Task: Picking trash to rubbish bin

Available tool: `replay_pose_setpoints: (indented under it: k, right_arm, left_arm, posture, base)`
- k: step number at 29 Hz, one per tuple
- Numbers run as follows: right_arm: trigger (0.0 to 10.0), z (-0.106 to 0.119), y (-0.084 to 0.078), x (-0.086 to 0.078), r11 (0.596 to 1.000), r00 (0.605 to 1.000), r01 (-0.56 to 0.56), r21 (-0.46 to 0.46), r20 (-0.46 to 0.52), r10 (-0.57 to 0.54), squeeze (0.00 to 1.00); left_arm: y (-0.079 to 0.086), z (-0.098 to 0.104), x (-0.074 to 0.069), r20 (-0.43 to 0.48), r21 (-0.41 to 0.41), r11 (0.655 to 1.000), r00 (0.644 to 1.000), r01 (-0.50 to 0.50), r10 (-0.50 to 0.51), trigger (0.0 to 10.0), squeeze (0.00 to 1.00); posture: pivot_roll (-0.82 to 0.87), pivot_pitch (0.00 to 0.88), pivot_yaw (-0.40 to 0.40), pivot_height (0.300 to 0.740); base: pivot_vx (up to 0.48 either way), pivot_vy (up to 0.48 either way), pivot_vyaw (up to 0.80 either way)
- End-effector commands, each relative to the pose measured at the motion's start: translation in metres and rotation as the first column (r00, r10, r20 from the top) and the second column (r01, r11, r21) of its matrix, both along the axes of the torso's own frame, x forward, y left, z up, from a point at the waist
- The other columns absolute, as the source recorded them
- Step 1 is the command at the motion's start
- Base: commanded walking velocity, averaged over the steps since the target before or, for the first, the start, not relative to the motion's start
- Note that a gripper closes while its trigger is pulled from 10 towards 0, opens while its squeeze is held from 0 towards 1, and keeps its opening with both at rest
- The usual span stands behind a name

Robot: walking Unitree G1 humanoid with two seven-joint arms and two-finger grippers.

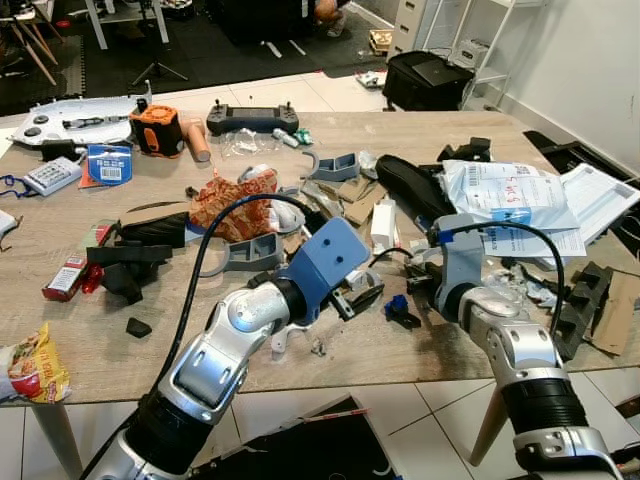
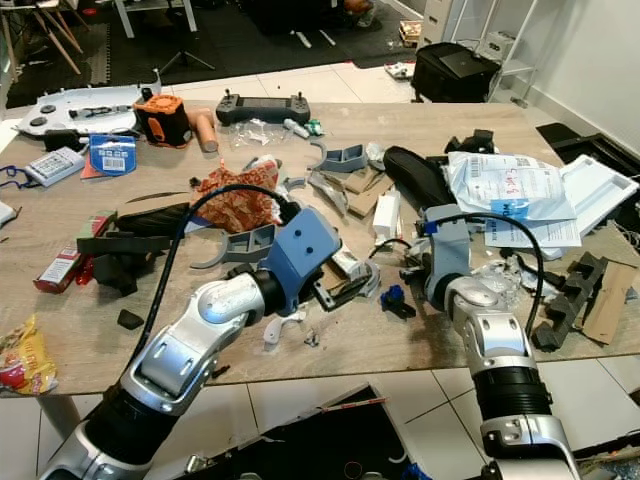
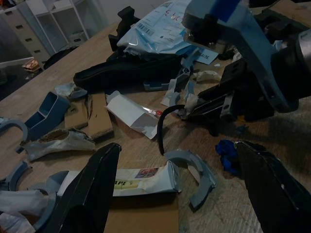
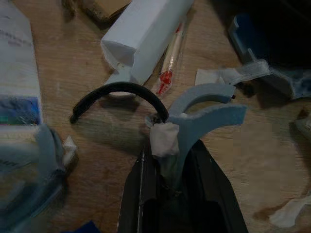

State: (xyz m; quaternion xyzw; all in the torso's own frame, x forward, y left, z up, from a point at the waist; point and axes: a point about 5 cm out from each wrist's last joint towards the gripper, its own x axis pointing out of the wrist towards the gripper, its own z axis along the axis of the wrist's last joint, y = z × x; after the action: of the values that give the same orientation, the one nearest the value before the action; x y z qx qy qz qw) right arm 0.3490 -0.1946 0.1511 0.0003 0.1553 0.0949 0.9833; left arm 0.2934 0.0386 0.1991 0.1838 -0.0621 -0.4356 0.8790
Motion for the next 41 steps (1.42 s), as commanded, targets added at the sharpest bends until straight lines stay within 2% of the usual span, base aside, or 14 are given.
replay_pose_setpoints:
  k: [1, 2, 3, 6, 14, 22, 23, 24, 25, 26, 27, 28, 29, 41]
  right_arm:
    - [0.0, 0.036, 0.009, 0.005, 0.989, 0.982, -0.045, 0.138, 0.185, 0.019, 0.0]
    - [0.0, 0.036, 0.009, 0.005, 0.989, 0.982, -0.045, 0.138, 0.185, 0.019, 0.0]
    - [0.0, 0.082, 0.015, 0.006, 0.969, 0.908, -0.107, 0.223, 0.42, 0.004, 0.0]
    - [0.0, 0.106, 0.019, 0.003, 0.97, 0.844, -0.129, 0.204, 0.537, -0.001, 0.0]
    - [0.0, 0.123, 0.031, -0.005, 0.962, 0.759, -0.176, 0.21, 0.652, -0.003, 0.0]
    - [0.0, 0.127, 0.038, -0.01, 0.918, 0.726, -0.253, 0.306, 0.688, -0.029, 0.0]
    - [0.0, 0.13, 0.038, -0.012, 0.872, 0.725, -0.294, 0.391, 0.686, -0.063, 0.0]
    - [0.0, 0.13, 0.038, -0.012, 0.872, 0.725, -0.294, 0.391, 0.686, -0.063, 0.0]
    - [0.0, 0.133, 0.04, -0.015, 0.769, 0.731, -0.393, 0.504, 0.679, -0.071, 0.0]
    - [0.0, 0.133, 0.04, -0.015, 0.769, 0.731, -0.393, 0.504, 0.679, -0.071, 0.0]
    - [0.0, 0.145, 0.045, -0.029, 0.506, 0.703, -0.6, 0.62, 0.71, -0.037, 0.0]
    - [0.0, 0.145, 0.045, -0.029, 0.506, 0.703, -0.6, 0.62, 0.71, -0.037, 0.0]
    - [0.0, 0.149, 0.047, -0.035, 0.426, 0.682, -0.657, 0.622, 0.731, -0.018, 0.0]
    - [0.0, 0.153, 0.056, -0.046, 0.33, 0.647, -0.73, 0.599, 0.761, 0.047, 0.0]
  left_arm:
    - [0.0, 0.001, 0.002, 0.008, -0.015, 1.0, 1.0, -0.01, 0.01, 10.0, 0.0]
    - [0.0, 0.001, 0.002, 0.008, -0.015, 1.0, 1.0, -0.01, 0.01, 10.0, 0.0]
    - [0.002, 0.004, 0.004, 0.015, -0.029, 0.999, 1.0, -0.026, 0.027, 10.0, 0.0]
    - [0.002, 0.005, 0.005, 0.018, -0.037, 0.999, 0.999, -0.033, 0.034, 10.0, 0.0]
    - [0.002, 0.007, 0.006, 0.026, -0.051, 0.998, 0.998, -0.047, 0.048, 10.0, 0.0]
    - [0.003, 0.008, 0.008, 0.032, -0.059, 0.996, 0.998, -0.059, 0.061, 10.0, 0.0]
    - [0.003, 0.008, 0.008, 0.032, -0.062, 0.996, 0.998, -0.061, 0.063, 10.0, 0.0]
    - [0.003, 0.008, 0.008, 0.032, -0.062, 0.996, 0.998, -0.061, 0.063, 10.0, 0.0]
    - [0.003, 0.009, 0.009, 0.033, -0.066, 0.996, 0.997, -0.062, 0.064, 10.0, 0.0]
    - [0.003, 0.009, 0.009, 0.033, -0.066, 0.996, 0.997, -0.062, 0.064, 10.0, 0.0]
    - [0.003, 0.009, 0.009, 0.032, -0.071, 0.995, 0.997, -0.064, 0.067, 10.0, 0.0]
    - [0.003, 0.009, 0.009, 0.032, -0.071, 0.995, 0.997, -0.064, 0.067, 10.0, 0.0]
    - [0.003, 0.009, 0.009, 0.032, -0.073, 0.995, 0.997, -0.065, 0.067, 10.0, 0.0]
    - [0.003, 0.009, 0.009, 0.032, -0.073, 0.995, 0.997, -0.065, 0.067, 10.0, 0.0]
  posture:
    - [-0.02, 0.143, -0.005, 0.74]
    - [-0.02, 0.143, -0.005, 0.74]
    - [-0.02, 0.144, -0.003, 0.74]
    - [-0.02, 0.144, -0.003, 0.74]
    - [-0.02, 0.145, -0.005, 0.74]
    - [-0.02, 0.145, -0.005, 0.74]
    - [-0.02, 0.145, -0.005, 0.74]
    - [-0.02, 0.145, -0.005, 0.74]
    - [-0.02, 0.145, -0.005, 0.74]
    - [-0.02, 0.145, -0.005, 0.74]
    - [-0.02, 0.145, -0.005, 0.74]
    - [-0.02, 0.145, -0.005, 0.74]
    - [-0.02, 0.145, -0.005, 0.74]
    - [-0.02, 0.147, -0.001, 0.74]
  base:
    - [0.0, 0.0, 0.0]
    - [0.0, 0.0, 0.0]
    - [0.0, 0.0, 0.0]
    - [0.0, 0.0, 0.0]
    - [0.0, 0.0, 0.0]
    - [0.0, 0.0, 0.0]
    - [0.0, 0.0, 0.0]
    - [0.0, 0.0, 0.0]
    - [0.0, 0.0, 0.0]
    - [0.0, 0.0, 0.0]
    - [0.0, 0.0, 0.0]
    - [0.0, 0.0, 0.0]
    - [0.0, 0.0, 0.0]
    - [0.0, 0.0, 0.0]
